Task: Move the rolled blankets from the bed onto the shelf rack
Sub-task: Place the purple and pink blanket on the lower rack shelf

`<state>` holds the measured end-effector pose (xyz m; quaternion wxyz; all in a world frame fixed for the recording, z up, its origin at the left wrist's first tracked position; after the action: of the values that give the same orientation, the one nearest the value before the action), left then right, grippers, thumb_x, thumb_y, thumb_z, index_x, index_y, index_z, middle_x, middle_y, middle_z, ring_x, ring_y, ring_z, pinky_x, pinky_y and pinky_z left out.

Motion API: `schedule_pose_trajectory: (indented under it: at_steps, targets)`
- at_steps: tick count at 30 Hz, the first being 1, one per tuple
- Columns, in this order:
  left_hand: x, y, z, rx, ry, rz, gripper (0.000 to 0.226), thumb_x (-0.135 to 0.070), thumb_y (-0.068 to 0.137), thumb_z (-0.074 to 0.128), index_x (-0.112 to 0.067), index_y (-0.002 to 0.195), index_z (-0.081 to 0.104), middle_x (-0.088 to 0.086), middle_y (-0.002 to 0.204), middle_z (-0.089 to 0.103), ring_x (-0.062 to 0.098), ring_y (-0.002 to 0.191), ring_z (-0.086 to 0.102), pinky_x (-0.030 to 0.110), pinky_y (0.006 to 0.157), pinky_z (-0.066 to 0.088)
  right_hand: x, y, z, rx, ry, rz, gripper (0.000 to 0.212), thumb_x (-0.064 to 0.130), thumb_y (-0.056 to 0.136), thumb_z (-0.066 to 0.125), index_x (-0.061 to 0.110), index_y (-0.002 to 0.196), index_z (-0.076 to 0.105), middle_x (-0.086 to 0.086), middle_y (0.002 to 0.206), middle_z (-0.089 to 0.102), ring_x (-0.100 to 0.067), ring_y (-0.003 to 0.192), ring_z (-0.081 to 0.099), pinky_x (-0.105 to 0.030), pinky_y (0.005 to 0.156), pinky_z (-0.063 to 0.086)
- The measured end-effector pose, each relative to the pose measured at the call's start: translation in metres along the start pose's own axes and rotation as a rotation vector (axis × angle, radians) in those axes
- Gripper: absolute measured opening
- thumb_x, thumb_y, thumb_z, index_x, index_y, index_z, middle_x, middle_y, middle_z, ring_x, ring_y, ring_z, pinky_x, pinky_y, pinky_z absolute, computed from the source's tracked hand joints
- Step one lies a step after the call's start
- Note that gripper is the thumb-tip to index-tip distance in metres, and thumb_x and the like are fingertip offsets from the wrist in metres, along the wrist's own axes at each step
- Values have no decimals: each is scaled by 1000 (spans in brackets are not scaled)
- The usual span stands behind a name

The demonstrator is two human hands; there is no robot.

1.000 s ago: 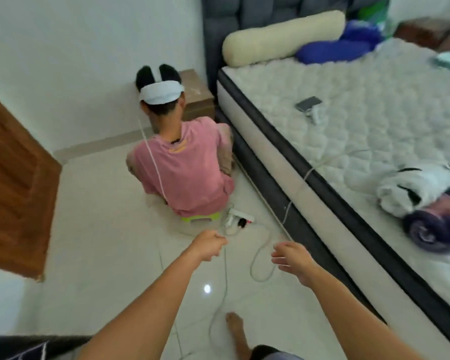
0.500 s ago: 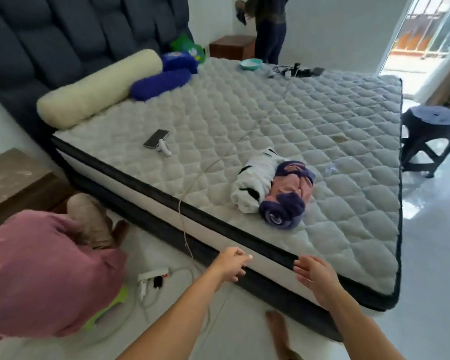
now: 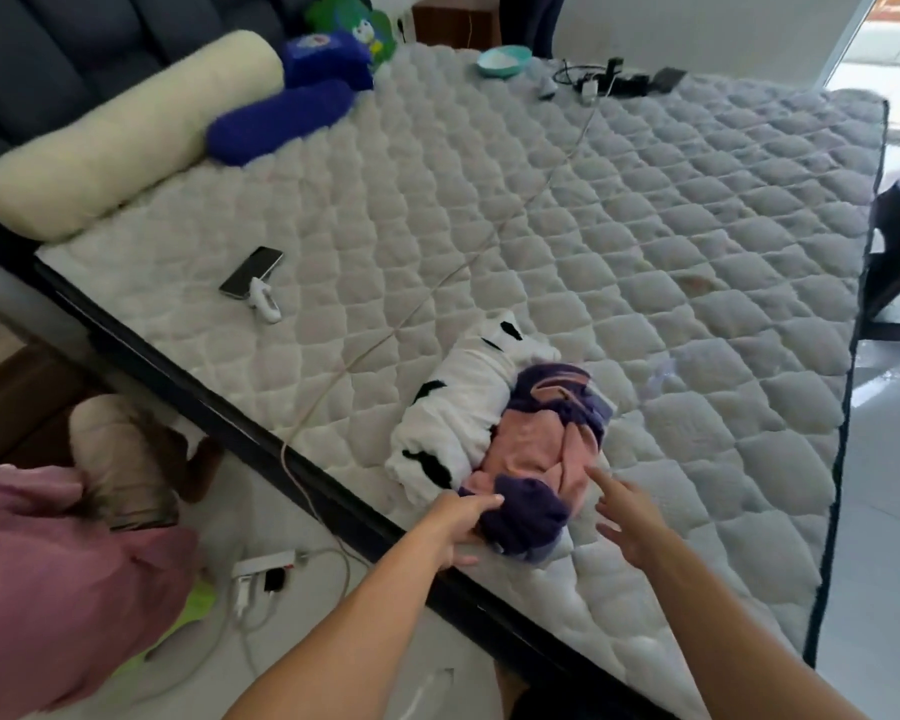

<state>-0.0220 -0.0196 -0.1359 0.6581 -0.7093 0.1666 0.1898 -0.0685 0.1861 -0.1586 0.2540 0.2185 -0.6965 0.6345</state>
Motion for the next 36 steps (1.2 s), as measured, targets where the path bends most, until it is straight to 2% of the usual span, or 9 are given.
schedule_pose_trajectory:
  at_steps: [4, 10, 16, 19, 24, 27, 30, 33, 36]
  targets:
    - [-24, 7, -1, 6, 77, -92, 53, -35, 86, 66, -17, 133, 49, 11, 138, 51, 32, 119, 57, 48, 81, 52, 13, 27, 11, 65, -103, 92, 88, 53, 75, 70, 9, 143, 36, -11, 141, 45, -32, 126, 45, -46, 95, 42]
    - [-36, 17, -3, 27, 202, -189, 66, -42, 82, 69, -15, 138, 47, 15, 147, 41, 36, 132, 45, 46, 61, 58, 26, 57, 26, 140, -132, 176, 68, 40, 75, 74, 14, 131, 46, -10, 124, 57, -30, 109, 56, -40, 83, 48]
    - [-40, 13, 0, 22, 209, -190, 63, -35, 87, 66, -14, 141, 41, 16, 154, 29, 35, 138, 36, 52, 85, 53, 26, 69, 26, 101, -105, 132, 49, 21, 78, 64, 8, 123, 52, -13, 117, 61, -30, 103, 58, -41, 86, 50]
    - [-41, 5, 3, 30, 212, -153, 61, -35, 89, 63, -20, 144, 41, 13, 158, 21, 36, 143, 25, 51, 84, 54, 27, 63, 25, 48, -53, 90, 33, 19, 82, 60, 5, 112, 53, -13, 103, 59, -28, 90, 55, -39, 78, 49]
    - [-39, -26, -3, 42, 217, -29, 51, -35, 90, 61, -26, 138, 47, 9, 150, 36, 33, 120, 54, 46, 80, 55, 29, 30, 28, -26, 83, -51, 28, 23, 85, 57, 8, 109, 58, -6, 80, 54, -19, 63, 47, -30, 49, 33]
    - [-26, -51, -19, 11, 186, 35, 47, -33, 88, 64, -18, 130, 51, 11, 141, 47, 33, 116, 58, 48, 74, 57, 28, -7, 37, -27, 126, -151, 13, 21, 83, 59, 10, 90, 59, -7, 78, 53, -18, 64, 48, -29, 51, 36]
    - [1, -86, -43, -11, 125, 83, 38, -30, 90, 62, -14, 123, 53, 12, 125, 54, 26, 92, 63, 46, 72, 56, 23, -53, 59, 68, 145, -260, 4, 16, 81, 60, 15, 83, 57, -8, 82, 55, -20, 67, 50, -32, 59, 42]
    - [44, -129, -72, -34, 0, 109, 26, -25, 92, 59, -14, 115, 55, 15, 123, 58, 31, 97, 64, 49, 78, 56, 9, -103, 90, 184, 85, -361, 27, 18, 77, 64, 19, 103, 57, -8, 97, 61, -25, 84, 57, -34, 66, 47]
    - [107, -171, -104, -133, -182, 169, 36, -17, 90, 60, -15, 125, 51, 14, 126, 56, 36, 101, 62, 51, 84, 53, -17, -156, 129, 317, -42, -456, 42, 24, 67, 69, 19, 107, 60, -9, 105, 64, -28, 92, 60, -37, 72, 48]
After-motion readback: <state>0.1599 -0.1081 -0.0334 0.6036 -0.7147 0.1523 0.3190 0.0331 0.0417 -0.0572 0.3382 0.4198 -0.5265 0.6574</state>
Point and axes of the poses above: each hand's wrist, its own y-axis towards the middle knuckle, its own z-axis out of the palm, x = y × z, the point moved 2 cm from there along y, towards the middle knuckle
